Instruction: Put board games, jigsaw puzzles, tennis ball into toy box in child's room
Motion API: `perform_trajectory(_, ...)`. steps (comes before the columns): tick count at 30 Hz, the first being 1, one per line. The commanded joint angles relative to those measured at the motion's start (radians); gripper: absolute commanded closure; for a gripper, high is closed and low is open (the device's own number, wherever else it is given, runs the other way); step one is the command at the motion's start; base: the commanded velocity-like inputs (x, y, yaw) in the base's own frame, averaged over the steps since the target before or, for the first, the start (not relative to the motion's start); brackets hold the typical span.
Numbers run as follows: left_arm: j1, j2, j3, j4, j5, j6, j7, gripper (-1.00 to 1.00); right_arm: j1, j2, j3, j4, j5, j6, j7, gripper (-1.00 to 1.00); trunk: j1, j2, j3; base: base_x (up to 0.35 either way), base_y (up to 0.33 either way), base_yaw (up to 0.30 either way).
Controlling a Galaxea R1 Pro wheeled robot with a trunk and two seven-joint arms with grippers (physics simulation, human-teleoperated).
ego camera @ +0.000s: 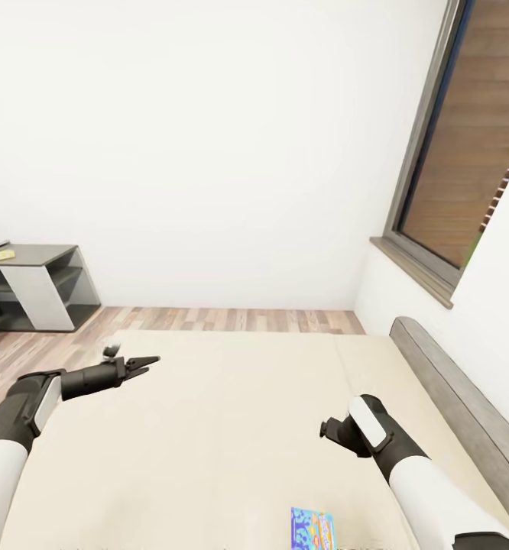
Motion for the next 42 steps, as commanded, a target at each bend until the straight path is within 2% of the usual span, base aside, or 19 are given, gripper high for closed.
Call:
perform_trajectory(1, -0.001, -0.001, 0.0, -0.001, 0.004, 0.006, 0.026, -1.0, -0.001, -0.001, 0.005, -0.001, -0.01, 0.002, -0.009, -1.0, 0.001, -0.002, -0.004, 0.0, 0.0, 0.0)
perform_trajectory(3, -0.001, -0.002, 0.0, -0.002, 0.004, 0.004, 0.08, -1.0, 0.0, -0.001, 0.006, -0.001, -0.01, 0.002, -0.009, -1.0, 0.001, -0.002, -0.007, 0.0, 0.0, 0.0)
perform_trajectory(8, -0.001, 0.0, -0.001, -0.003, 0.002, 0.001, 0.107, -1.0, 0.0, -0.001, 0.006, -0.002, -0.01, 0.002, -0.008, -1.0, 0.001, -0.002, -0.016, 0.0, 0.0, 0.0)
perform_trajectory(13, -0.001, -0.002, -0.001, -0.017, 0.003, -0.001, 0.163, -1.0, 0.0, -0.002, 0.006, -0.002, -0.01, 0.002, -0.008, -1.0, 0.001, -0.002, -0.024, 0.0, 0.0, 0.0)
perform_trajectory(17, -0.001, -0.002, -0.002, -0.02, 0.006, 0.0, 0.168, -1.0, 0.0, -0.002, 0.006, -0.002, -0.01, 0.002, -0.008, -1.0, 0.001, -0.002, -0.03, 0.0, 0.0, 0.0)
perform_trajectory(21, 0.0, 0.004, 0.002, -0.021, 0.01, 0.007, 0.135, -1.0, 0.0, -0.001, 0.007, -0.002, -0.01, 0.002, -0.008, -1.0, 0.001, -0.002, -0.037, 0.0, 0.0, 0.0)
perform_trajectory(23, 0.0, 0.006, 0.002, -0.021, 0.01, 0.013, 0.099, -1.0, 0.0, -0.001, 0.007, -0.002, -0.01, 0.002, -0.008, -1.0, 0.001, -0.002, -0.04, 0.0, 0.0, 0.0)
perform_trajectory(26, 0.0, 0.007, -0.003, -0.021, 0.005, 0.025, 0.007, -1.0, 0.0, -0.001, 0.015, -0.002, -0.01, 0.002, -0.008, -1.0, 0.001, -0.002, -0.045, 0.0, 0.0, 0.0)
perform_trajectory(29, 0.0, 0.008, -0.005, -0.021, 0.002, 0.028, -0.032, -1.0, 0.0, -0.002, 0.033, -0.003, -0.01, 0.002, -0.008, -1.0, 0.001, -0.002, -0.05, 0.0, 0.0, 0.0)
perform_trajectory(36, 0.0, 0.01, -0.005, -0.021, 0.004, 0.029, -0.053, -1.0, 0.0, -0.001, 0.045, -0.004, -0.01, 0.002, -0.008, -1.0, 0.001, -0.002, -0.062, 0.0, 0.0, 0.0)
perform_trajectory(42, 0.003, 0.045, -0.003, -0.021, 0.008, 0.03, -0.056, -1.0, -0.001, -0.003, 0.045, -0.004, -0.01, 0.002, -0.008, -1.0, 0.001, -0.002, -0.072, 0.0, 0.0, 0.0)
